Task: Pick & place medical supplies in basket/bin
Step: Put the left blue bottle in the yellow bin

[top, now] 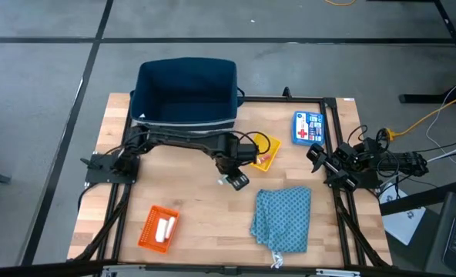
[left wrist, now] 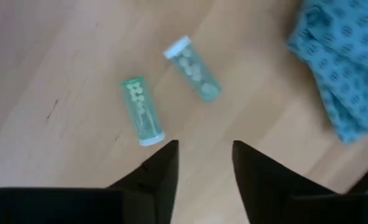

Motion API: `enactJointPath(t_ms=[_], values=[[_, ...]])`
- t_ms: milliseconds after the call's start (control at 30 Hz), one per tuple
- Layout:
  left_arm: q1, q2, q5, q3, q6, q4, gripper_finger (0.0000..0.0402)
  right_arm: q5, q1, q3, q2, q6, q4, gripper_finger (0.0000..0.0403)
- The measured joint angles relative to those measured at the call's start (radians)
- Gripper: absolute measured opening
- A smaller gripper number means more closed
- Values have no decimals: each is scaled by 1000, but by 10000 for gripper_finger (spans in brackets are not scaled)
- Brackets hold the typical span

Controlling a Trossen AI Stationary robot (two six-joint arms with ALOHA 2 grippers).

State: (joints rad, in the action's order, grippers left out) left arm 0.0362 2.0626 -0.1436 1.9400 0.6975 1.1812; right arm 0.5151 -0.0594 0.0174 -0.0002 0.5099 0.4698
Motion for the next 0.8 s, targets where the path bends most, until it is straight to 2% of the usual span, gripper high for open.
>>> enactJointPath(t_ms=[133, 267, 800], values=[[25, 23, 61, 0, 69, -2, 188, 21, 0, 0, 0, 6, -7, 224], [44, 59, 114, 0, 105, 1, 208, 27, 0, 0, 0, 6, -14, 224], [41, 170, 114, -1, 102, 30, 196, 43, 0, 0, 0, 31, -15, 224]])
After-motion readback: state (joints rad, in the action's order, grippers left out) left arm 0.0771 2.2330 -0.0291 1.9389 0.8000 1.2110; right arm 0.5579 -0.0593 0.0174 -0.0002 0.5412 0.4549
